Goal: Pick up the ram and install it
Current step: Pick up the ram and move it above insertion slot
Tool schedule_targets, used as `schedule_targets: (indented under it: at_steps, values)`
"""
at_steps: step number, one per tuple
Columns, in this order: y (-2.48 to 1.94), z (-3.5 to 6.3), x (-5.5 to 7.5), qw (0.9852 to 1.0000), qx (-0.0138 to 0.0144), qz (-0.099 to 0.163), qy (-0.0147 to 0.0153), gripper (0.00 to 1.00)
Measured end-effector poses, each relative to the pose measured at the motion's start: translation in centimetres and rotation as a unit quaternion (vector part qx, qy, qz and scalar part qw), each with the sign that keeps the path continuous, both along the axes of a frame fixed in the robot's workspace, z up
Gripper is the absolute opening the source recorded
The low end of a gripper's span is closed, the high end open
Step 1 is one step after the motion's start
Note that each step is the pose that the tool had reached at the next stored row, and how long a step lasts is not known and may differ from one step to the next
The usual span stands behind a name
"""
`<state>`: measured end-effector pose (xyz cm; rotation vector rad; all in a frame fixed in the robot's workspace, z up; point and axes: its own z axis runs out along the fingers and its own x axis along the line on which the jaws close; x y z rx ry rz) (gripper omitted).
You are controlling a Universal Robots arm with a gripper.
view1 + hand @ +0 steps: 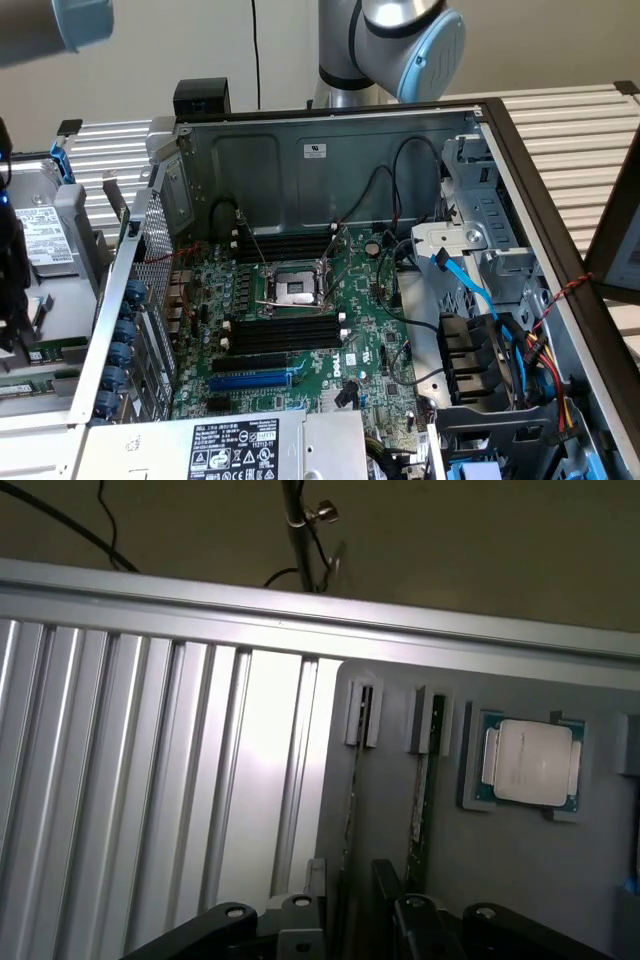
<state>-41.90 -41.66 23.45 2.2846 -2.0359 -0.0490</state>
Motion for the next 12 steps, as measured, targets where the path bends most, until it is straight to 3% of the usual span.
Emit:
schedule_targets:
  at_steps: [12]
  values:
    - [0.42,-2.17,0.0,1.0000,0.0000,-0.003,0.0000,0.32]
